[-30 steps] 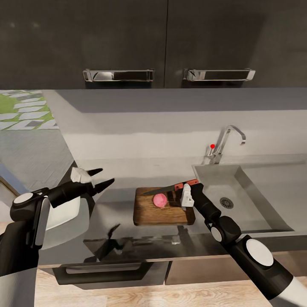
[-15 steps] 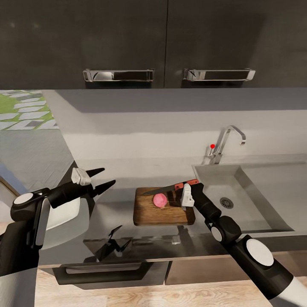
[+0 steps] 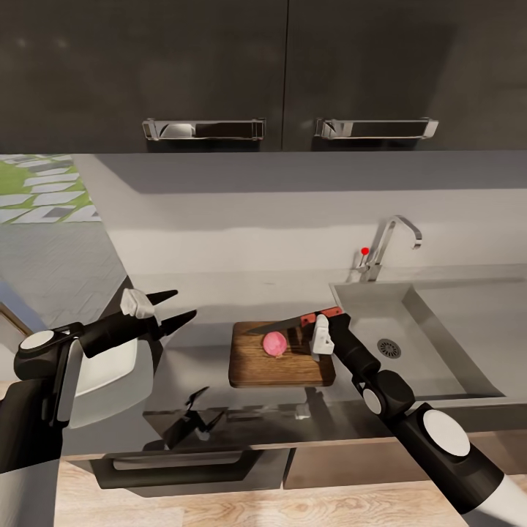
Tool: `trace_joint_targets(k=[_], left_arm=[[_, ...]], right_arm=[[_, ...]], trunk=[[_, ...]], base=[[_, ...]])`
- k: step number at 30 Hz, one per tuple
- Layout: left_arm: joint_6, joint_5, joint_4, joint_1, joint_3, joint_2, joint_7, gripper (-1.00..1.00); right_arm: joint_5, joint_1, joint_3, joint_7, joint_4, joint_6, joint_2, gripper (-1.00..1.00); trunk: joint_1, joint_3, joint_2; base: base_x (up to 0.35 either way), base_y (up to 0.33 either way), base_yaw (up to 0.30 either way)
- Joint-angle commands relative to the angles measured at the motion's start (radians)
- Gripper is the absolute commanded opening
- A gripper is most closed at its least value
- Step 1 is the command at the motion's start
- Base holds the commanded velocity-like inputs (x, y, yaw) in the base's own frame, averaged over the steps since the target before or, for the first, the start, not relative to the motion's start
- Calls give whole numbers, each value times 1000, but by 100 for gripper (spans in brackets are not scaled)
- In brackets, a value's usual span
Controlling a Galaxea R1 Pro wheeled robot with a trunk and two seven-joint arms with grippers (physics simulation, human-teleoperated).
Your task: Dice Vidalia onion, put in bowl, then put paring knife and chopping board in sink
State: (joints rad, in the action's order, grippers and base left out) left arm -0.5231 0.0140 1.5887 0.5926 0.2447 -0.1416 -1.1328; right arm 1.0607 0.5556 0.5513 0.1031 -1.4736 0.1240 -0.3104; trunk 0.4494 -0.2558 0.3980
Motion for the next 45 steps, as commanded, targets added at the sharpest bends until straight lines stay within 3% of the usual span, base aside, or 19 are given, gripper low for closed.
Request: trace_joint_targets(k=[1,21,26,32,45], left_arm=[[-9,1,0,1,1,-1,-3,100],[-10,1,0,1,-5,0,-6,100],[-9,1,0,1,-25,-1,-5,100],[-9,1,0,1,-29,-1,-5,100],[-9,1,0,1,-30,-3,-5,100]], right_arm=[[10,1,3,4,-2,8,-1,-100],[13,1,1,3,-2,10,4,-100],[13,1,0,2,-1,11,6,-100],[14,1,1,0,1,11,33,-100],[15,1,2,0,18,11,36,-100]], trunk=[[1,-2,2],[1,-2,2],[1,-2,2],[1,-2,2],[1,-2,2]], base=[[0,0,0],[0,0,0],[0,0,0],[0,0,0],[0,0,0]])
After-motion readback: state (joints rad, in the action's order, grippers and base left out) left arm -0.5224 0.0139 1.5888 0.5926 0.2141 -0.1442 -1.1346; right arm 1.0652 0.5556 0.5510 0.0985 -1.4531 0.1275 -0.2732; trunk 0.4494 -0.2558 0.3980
